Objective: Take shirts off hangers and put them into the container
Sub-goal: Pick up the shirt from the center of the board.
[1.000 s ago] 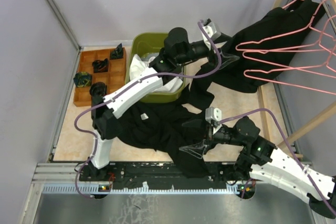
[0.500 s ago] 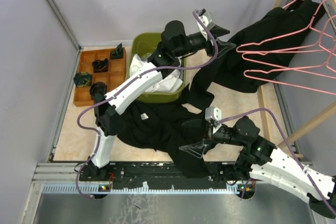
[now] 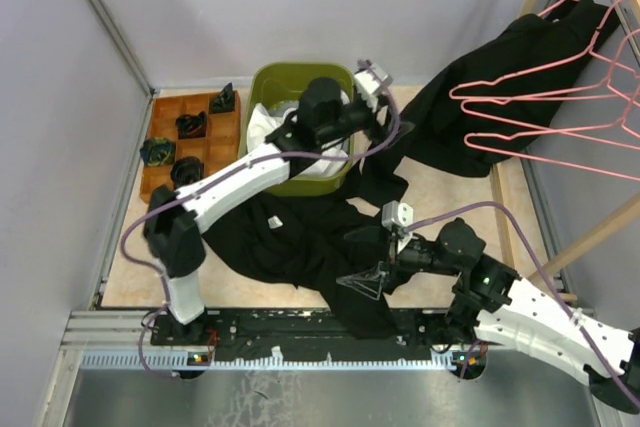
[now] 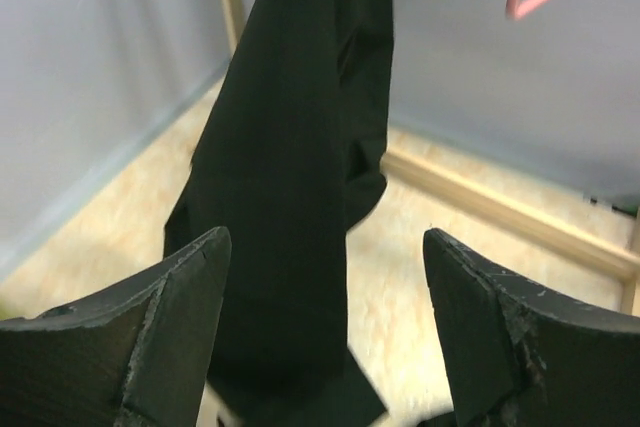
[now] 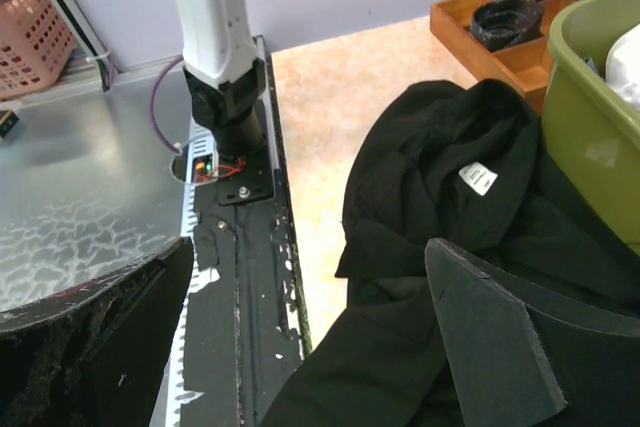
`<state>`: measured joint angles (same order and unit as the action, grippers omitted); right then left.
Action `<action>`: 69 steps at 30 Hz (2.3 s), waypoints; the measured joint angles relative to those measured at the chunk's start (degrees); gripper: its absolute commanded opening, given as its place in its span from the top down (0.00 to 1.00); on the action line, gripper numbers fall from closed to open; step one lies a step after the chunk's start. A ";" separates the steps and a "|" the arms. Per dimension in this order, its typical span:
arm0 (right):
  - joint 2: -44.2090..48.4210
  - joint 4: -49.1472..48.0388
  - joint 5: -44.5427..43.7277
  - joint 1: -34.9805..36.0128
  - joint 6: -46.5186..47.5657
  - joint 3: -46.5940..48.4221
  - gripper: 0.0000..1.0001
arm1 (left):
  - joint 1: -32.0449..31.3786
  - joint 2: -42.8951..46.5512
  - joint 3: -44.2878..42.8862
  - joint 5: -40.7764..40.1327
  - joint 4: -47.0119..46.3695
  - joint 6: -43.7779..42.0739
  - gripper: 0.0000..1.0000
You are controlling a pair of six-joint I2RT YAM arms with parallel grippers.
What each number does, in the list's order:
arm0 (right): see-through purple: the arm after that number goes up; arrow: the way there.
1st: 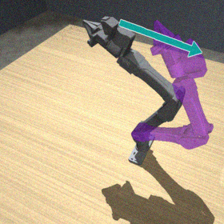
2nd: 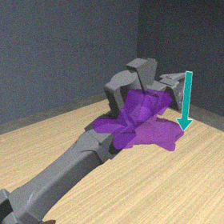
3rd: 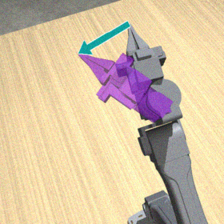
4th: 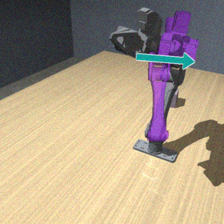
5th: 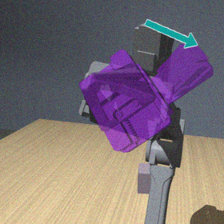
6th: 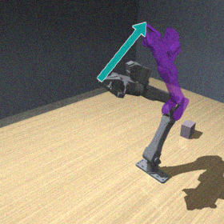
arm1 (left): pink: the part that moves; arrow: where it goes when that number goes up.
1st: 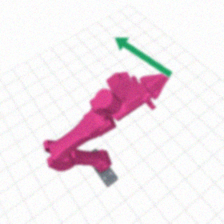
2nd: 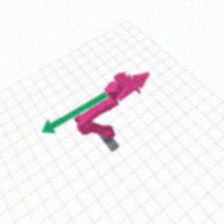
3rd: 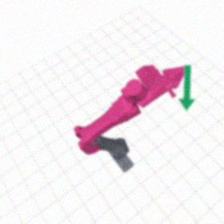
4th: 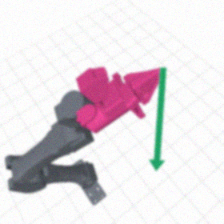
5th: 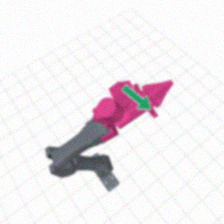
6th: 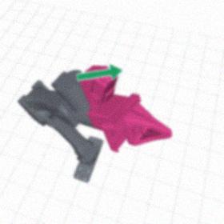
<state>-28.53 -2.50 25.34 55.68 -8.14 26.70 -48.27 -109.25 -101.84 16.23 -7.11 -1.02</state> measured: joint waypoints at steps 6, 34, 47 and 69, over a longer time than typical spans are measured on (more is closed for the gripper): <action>-4.83 0.00 0.15 0.02 0.13 0.00 0.01 | 2.05 19.87 26.88 -6.49 -7.17 2.45 0.04; -32.48 9.09 -26.86 2.73 -6.78 8.24 0.01 | 10.45 52.30 65.37 -24.02 24.44 32.81 0.01; -39.43 7.43 -30.84 2.73 -17.20 8.61 0.01 | 10.51 58.45 70.69 -27.28 32.63 44.78 0.01; -53.13 -0.92 -31.28 2.80 -22.08 15.74 0.01 | 10.56 69.18 74.75 -11.82 24.79 46.23 0.12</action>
<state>-81.67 -3.42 -5.93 58.48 -30.22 42.44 -37.71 -40.07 -27.09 4.40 17.67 45.21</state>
